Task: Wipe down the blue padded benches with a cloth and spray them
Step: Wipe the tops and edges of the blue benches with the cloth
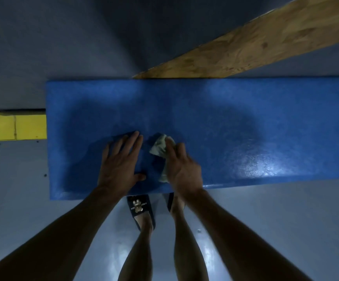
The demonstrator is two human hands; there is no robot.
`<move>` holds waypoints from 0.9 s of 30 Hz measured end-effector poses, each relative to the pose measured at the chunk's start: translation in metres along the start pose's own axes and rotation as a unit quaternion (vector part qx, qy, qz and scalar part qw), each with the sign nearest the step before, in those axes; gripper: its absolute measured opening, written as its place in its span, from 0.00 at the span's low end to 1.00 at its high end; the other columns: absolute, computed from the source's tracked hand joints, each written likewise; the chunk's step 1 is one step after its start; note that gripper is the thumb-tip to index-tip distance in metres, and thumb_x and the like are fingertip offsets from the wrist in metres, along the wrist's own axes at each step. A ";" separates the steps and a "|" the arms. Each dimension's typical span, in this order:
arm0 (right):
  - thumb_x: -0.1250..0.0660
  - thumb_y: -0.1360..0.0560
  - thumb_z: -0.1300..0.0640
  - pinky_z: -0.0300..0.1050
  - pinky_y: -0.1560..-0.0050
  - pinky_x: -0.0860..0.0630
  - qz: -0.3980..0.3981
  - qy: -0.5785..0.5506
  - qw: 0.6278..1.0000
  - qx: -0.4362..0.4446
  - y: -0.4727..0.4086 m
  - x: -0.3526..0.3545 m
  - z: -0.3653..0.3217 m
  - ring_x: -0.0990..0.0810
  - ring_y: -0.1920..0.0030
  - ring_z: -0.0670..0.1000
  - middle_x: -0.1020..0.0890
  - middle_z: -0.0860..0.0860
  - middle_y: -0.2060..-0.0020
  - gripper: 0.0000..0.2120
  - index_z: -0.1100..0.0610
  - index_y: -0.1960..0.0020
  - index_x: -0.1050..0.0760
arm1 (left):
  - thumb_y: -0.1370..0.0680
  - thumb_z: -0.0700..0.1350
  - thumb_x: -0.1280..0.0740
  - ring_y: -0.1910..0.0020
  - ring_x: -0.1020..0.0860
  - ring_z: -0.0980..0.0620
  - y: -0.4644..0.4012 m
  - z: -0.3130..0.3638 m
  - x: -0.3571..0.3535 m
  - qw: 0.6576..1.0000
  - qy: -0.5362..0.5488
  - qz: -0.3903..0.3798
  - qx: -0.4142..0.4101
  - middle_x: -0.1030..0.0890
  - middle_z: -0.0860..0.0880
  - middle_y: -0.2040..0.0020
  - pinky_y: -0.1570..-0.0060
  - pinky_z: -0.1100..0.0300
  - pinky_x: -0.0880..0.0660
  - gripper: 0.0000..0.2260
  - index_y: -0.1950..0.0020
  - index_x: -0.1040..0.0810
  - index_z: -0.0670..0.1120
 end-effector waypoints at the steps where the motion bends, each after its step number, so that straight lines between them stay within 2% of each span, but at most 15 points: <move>1: 0.41 0.24 0.58 0.48 0.72 0.24 0.008 0.026 1.000 0.000 -0.003 0.006 0.023 0.20 0.61 0.57 0.26 0.55 0.45 0.27 0.54 0.24 0.37 | 0.46 0.63 0.20 0.30 0.37 0.46 0.000 0.000 0.001 1.000 -0.001 -0.002 0.003 0.35 0.50 0.23 0.33 0.38 0.37 0.56 0.23 0.37 0.47; 3: 0.40 0.22 0.58 0.50 0.68 0.25 0.023 0.027 0.997 -0.067 -0.011 0.028 0.078 0.21 0.61 0.62 0.29 0.56 0.43 0.28 0.51 0.23 0.40 | 0.45 0.64 0.20 0.31 0.37 0.46 0.000 0.000 0.000 1.000 0.001 -0.008 0.003 0.35 0.51 0.23 0.33 0.38 0.37 0.57 0.22 0.38 0.47; 6: 0.41 0.21 0.56 0.53 0.60 0.28 0.063 0.002 0.972 -0.226 -0.018 0.059 0.145 0.22 0.57 0.66 0.33 0.58 0.40 0.29 0.48 0.22 0.44 | 0.45 0.64 0.20 0.30 0.38 0.46 -0.002 -0.002 -0.004 1.000 0.004 -0.020 0.004 0.37 0.52 0.23 0.32 0.37 0.39 0.56 0.22 0.40 0.48; 9: 0.42 0.23 0.59 0.54 0.57 0.29 0.096 -0.011 0.949 -0.301 -0.028 0.053 0.126 0.23 0.51 0.67 0.34 0.59 0.36 0.31 0.51 0.21 0.47 | 0.45 0.64 0.20 0.31 0.37 0.46 -0.003 -0.001 -0.003 1.000 0.003 -0.023 0.009 0.36 0.51 0.23 0.33 0.38 0.38 0.56 0.22 0.38 0.48; 12: 0.39 0.24 0.62 0.52 0.59 0.27 0.060 -0.033 0.968 -0.242 -0.035 0.021 0.047 0.23 0.47 0.65 0.36 0.58 0.32 0.36 0.54 0.20 0.51 | 0.45 0.64 0.20 0.32 0.38 0.45 -0.004 0.000 0.000 1.000 -0.001 -0.023 0.004 0.35 0.50 0.24 0.34 0.38 0.37 0.56 0.23 0.38 0.47; 15: 0.36 0.24 0.57 0.49 0.67 0.24 0.008 -0.038 0.998 -0.045 -0.034 -0.001 -0.020 0.21 0.52 0.60 0.31 0.57 0.36 0.32 0.55 0.23 0.43 | 0.44 0.64 0.20 0.30 0.39 0.45 -0.006 0.001 0.000 0.999 -0.002 -0.040 0.009 0.37 0.51 0.23 0.32 0.39 0.39 0.56 0.22 0.38 0.48; 17: 0.42 0.23 0.53 0.44 0.72 0.30 0.005 0.000 0.999 0.052 -0.040 0.006 -0.016 0.20 0.57 0.58 0.27 0.56 0.42 0.27 0.55 0.25 0.37 | 0.48 0.62 0.19 0.32 0.36 0.45 -0.007 0.001 0.000 0.999 -0.003 -0.036 0.007 0.34 0.50 0.24 0.33 0.40 0.37 0.56 0.24 0.35 0.48; 19: 0.44 0.22 0.53 0.45 0.71 0.31 0.013 0.043 0.997 0.058 -0.050 0.020 0.020 0.20 0.59 0.59 0.27 0.55 0.44 0.26 0.52 0.24 0.37 | 0.49 0.62 0.19 0.34 0.34 0.45 -0.007 0.000 0.000 1.000 0.000 -0.030 0.003 0.32 0.51 0.25 0.34 0.40 0.37 0.56 0.25 0.34 0.48; 22: 0.41 0.21 0.56 0.53 0.62 0.27 0.045 0.008 0.994 -0.095 -0.066 0.054 0.107 0.22 0.57 0.64 0.31 0.57 0.40 0.27 0.48 0.23 0.41 | 0.49 0.62 0.18 0.34 0.34 0.46 -0.008 0.000 0.001 1.000 0.004 -0.022 -0.004 0.31 0.50 0.26 0.34 0.39 0.37 0.56 0.25 0.34 0.47; 24: 0.42 0.21 0.56 0.53 0.58 0.29 0.089 -0.040 0.968 -0.231 -0.069 0.074 0.148 0.22 0.54 0.66 0.32 0.58 0.39 0.25 0.47 0.24 0.39 | 0.49 0.61 0.18 0.34 0.35 0.45 -0.009 0.000 0.002 1.000 0.008 -0.020 -0.003 0.31 0.49 0.26 0.34 0.38 0.34 0.56 0.25 0.33 0.47; 26: 0.43 0.21 0.57 0.53 0.56 0.30 0.119 -0.071 0.935 -0.327 -0.074 0.070 0.151 0.22 0.51 0.66 0.33 0.59 0.37 0.26 0.49 0.24 0.39 | 0.50 0.62 0.18 0.34 0.35 0.45 -0.009 -0.001 0.002 1.000 0.009 -0.024 -0.001 0.30 0.49 0.26 0.35 0.37 0.34 0.56 0.25 0.32 0.47; 27: 0.42 0.22 0.58 0.53 0.55 0.30 0.129 -0.073 0.929 -0.338 -0.078 0.062 0.139 0.22 0.51 0.66 0.33 0.60 0.36 0.28 0.51 0.23 0.41 | 0.50 0.62 0.18 0.35 0.35 0.46 -0.009 -0.001 0.002 1.000 0.008 -0.028 -0.001 0.30 0.49 0.26 0.35 0.37 0.34 0.56 0.26 0.32 0.47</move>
Point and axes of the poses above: each hand's wrist, its own y-axis away from the middle knuckle, its own x-axis out of the back of the hand, z = x × y, the point moved 4 cm from there along -y, towards the middle knuckle
